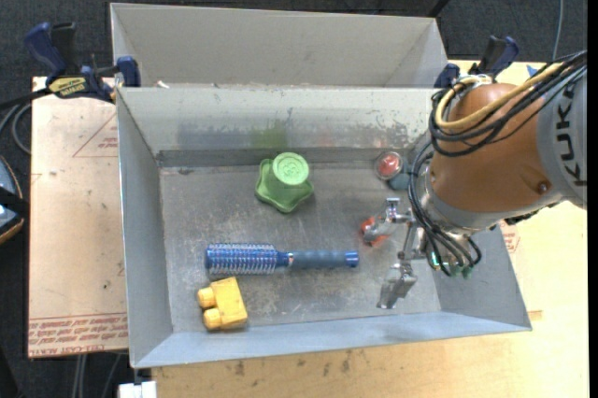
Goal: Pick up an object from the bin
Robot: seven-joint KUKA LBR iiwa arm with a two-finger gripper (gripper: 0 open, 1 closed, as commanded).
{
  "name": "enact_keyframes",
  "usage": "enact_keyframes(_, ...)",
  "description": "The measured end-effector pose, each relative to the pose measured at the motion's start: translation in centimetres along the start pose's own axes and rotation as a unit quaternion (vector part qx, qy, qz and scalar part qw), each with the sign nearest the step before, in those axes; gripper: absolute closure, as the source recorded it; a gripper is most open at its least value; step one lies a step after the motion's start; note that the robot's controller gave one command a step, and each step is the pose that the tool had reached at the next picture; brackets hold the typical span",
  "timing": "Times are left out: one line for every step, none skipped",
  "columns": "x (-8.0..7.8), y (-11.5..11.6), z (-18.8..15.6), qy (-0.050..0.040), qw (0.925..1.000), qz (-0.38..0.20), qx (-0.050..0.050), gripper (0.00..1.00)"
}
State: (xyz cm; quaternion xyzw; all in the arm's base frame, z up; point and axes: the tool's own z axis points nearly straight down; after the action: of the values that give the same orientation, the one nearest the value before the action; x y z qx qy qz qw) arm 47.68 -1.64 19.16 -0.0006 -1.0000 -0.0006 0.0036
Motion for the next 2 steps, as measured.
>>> enact_keyframes(-5.7, 5.4, 11.9, -0.0051, 0.9997, 0.025, 0.0, 0.0)
enact_keyframes(-6.2, 9.1, 9.0, -0.0061, 1.0, 0.001, -0.001, 0.0)
